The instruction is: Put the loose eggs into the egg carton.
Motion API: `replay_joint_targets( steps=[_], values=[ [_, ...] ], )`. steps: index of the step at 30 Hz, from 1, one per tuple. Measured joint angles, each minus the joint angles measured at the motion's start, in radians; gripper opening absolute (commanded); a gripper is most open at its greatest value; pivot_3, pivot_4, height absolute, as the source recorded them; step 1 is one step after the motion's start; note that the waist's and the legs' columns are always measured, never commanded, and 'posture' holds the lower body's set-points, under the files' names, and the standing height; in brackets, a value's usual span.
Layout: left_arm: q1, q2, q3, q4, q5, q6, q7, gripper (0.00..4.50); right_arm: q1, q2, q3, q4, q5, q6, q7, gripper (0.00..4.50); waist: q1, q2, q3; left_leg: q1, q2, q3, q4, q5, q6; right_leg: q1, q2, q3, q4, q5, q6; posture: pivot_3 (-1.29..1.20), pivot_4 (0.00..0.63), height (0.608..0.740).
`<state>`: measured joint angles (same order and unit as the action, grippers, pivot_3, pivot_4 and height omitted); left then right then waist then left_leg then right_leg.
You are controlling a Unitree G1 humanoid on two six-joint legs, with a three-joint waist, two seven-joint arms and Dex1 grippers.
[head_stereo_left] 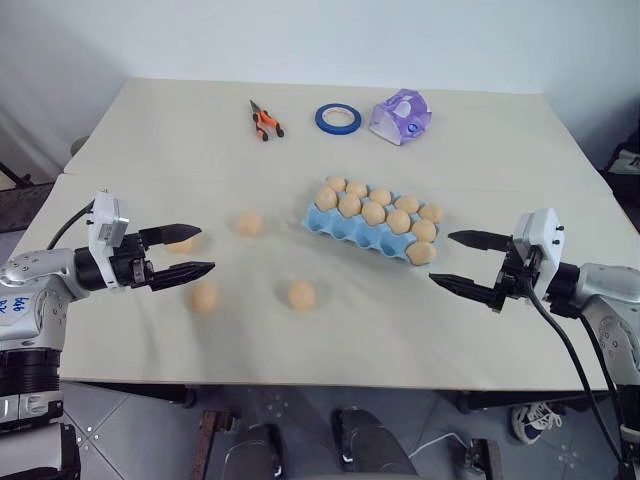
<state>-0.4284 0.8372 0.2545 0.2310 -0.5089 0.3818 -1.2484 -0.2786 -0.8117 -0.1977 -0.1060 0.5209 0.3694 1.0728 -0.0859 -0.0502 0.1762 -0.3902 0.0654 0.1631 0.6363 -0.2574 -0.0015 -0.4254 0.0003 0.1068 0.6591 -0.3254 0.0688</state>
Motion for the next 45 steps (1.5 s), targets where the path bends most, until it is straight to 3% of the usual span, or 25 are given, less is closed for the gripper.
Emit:
replay_joint_targets(
  steps=[5, 9, 16, 20, 21, 26, 31, 35, 45],
  values=[
    [0.051, 0.011, 0.033, -0.143, -0.010, 0.069, 0.097, 4.47, -0.019, 0.026, 0.006, 0.030, -0.012, -0.018, -0.004, 4.50, -0.002, 0.000, 0.000, 0.000, 0.000, 0.000, 0.000, 0.000, 0.000, 0.000, 0.000, 0.000, 0.000, 0.000, 0.000, 0.00, 0.150, 0.740],
    [0.198, -0.002, 0.170, -0.310, -0.069, 0.111, 0.183, 4.47, 0.000, 0.034, 0.004, 0.024, -0.003, -0.016, -0.003, 4.50, -0.005, 0.000, 0.000, 0.000, 0.001, 0.000, -0.001, 0.000, -0.001, -0.001, 0.000, -0.001, 0.000, 0.000, 0.000, 0.00, 0.150, 0.740],
    [0.568, -0.123, 0.413, -0.592, -0.131, 0.113, 0.304, 4.47, 0.014, 0.038, 0.011, 0.031, -0.004, -0.016, 0.004, 4.50, -0.008, 0.001, 0.000, 0.003, 0.000, -0.002, -0.001, -0.003, 0.004, 0.003, -0.002, -0.002, -0.001, -0.001, 0.000, 0.00, 0.150, 0.740],
    [0.722, -0.208, 0.468, -0.641, -0.130, 0.093, 0.350, 4.47, -0.027, 0.054, 0.048, 0.069, -0.015, -0.020, 0.018, 4.50, -0.011, 0.001, 0.001, 0.006, -0.001, -0.006, -0.001, -0.005, 0.002, 0.010, -0.003, -0.006, -0.006, -0.002, -0.006, 0.00, 0.150, 0.740],
    [0.754, -0.228, 0.472, -0.652, -0.128, 0.084, 0.362, 4.47, -0.035, 0.055, 0.056, 0.084, -0.021, -0.021, 0.022, 4.50, -0.013, 0.001, 0.001, 0.006, -0.001, -0.007, -0.001, -0.005, 0.003, 0.011, -0.004, -0.007, -0.007, -0.008, -0.019, 0.00, 0.150, 0.740],
    [0.809, -0.320, 0.463, -0.702, -0.112, 0.041, 0.453, 4.47, -0.074, 0.074, 0.083, 0.122, -0.033, -0.029, 0.042, 4.50, -0.007, 0.001, 0.001, 0.005, -0.002, -0.013, -0.001, -0.006, 0.004, 0.017, -0.008, -0.014, -0.014, -0.008, -0.020, 0.00, 0.150, 0.740],
    [0.845, -0.367, 0.435, -0.757, -0.110, 0.019, 0.520, 4.47, -0.082, 0.075, 0.084, 0.124, -0.034, -0.039, 0.069, 4.50, 0.001, 0.001, 0.001, 0.004, -0.003, -0.014, -0.005, -0.007, 0.005, 0.017, -0.009, -0.016, -0.017, -0.007, -0.018, 0.00, 0.150, 0.740],
    [0.879, -0.379, 0.430, -0.767, -0.101, -0.001, 0.546, 4.47, -0.057, 0.064, 0.081, 0.121, -0.029, -0.048, 0.116, 4.50, 0.001, 0.001, 0.001, 0.004, -0.002, -0.016, -0.006, -0.006, 0.006, 0.017, -0.008, -0.018, -0.017, -0.003, -0.006, 0.00, 0.150, 0.740],
    [0.710, -0.348, 0.215, -0.639, 0.048, -0.058, 0.587, 4.47, -0.036, 0.058, 0.076, 0.108, -0.035, -0.049, 0.105, 4.50, 0.002, 0.002, 0.001, 0.004, -0.003, -0.016, -0.005, -0.007, 0.006, 0.018, -0.009, -0.018, -0.017, -0.008, -0.015, 0.00, 0.150, 0.740]
  ],
)
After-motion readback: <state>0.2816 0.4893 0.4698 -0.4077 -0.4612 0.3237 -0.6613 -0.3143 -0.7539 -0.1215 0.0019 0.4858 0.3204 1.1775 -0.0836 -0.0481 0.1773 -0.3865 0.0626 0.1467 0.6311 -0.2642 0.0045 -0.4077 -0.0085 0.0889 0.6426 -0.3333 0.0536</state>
